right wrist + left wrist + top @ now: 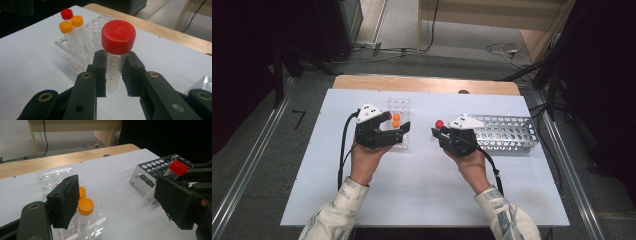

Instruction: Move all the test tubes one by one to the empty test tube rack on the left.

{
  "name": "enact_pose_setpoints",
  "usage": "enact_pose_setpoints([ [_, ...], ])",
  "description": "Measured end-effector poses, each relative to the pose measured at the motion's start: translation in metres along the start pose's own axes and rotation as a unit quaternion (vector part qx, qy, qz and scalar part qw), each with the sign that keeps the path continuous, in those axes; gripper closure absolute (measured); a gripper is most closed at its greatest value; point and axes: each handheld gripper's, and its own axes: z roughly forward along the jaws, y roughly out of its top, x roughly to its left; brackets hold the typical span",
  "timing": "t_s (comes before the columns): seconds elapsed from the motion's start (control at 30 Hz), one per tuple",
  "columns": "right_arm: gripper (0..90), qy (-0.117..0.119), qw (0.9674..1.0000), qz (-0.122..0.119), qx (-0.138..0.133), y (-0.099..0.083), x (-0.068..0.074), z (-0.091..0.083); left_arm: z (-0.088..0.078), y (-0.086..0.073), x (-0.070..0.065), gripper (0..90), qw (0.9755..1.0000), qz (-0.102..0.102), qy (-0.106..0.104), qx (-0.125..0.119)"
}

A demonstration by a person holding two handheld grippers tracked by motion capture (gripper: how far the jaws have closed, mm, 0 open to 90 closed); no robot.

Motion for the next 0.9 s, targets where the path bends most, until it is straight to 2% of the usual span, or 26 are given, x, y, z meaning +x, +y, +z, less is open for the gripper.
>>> enact_pose_setpoints([
  [0.3, 70.8, 0.018, 0.9997, -0.009, 0.014, -0.003, 0.016, 0.015, 0.003, -0.002, -0.014, 25.0, 0.9997, 0.018, -0.019, 0.000],
  [0.53, 70.8, 0.032, 0.9992, -0.016, 0.017, -0.002, 0.027, 0.021, 0.007, -0.004, -0.025, 29.8, 0.9983, 0.036, -0.045, 0.006],
  [0.9, 70.7, 0.047, 0.9983, -0.030, 0.017, 0.001, 0.041, 0.024, 0.013, -0.010, -0.031, 56.0, 0.9957, 0.064, -0.063, 0.023],
])
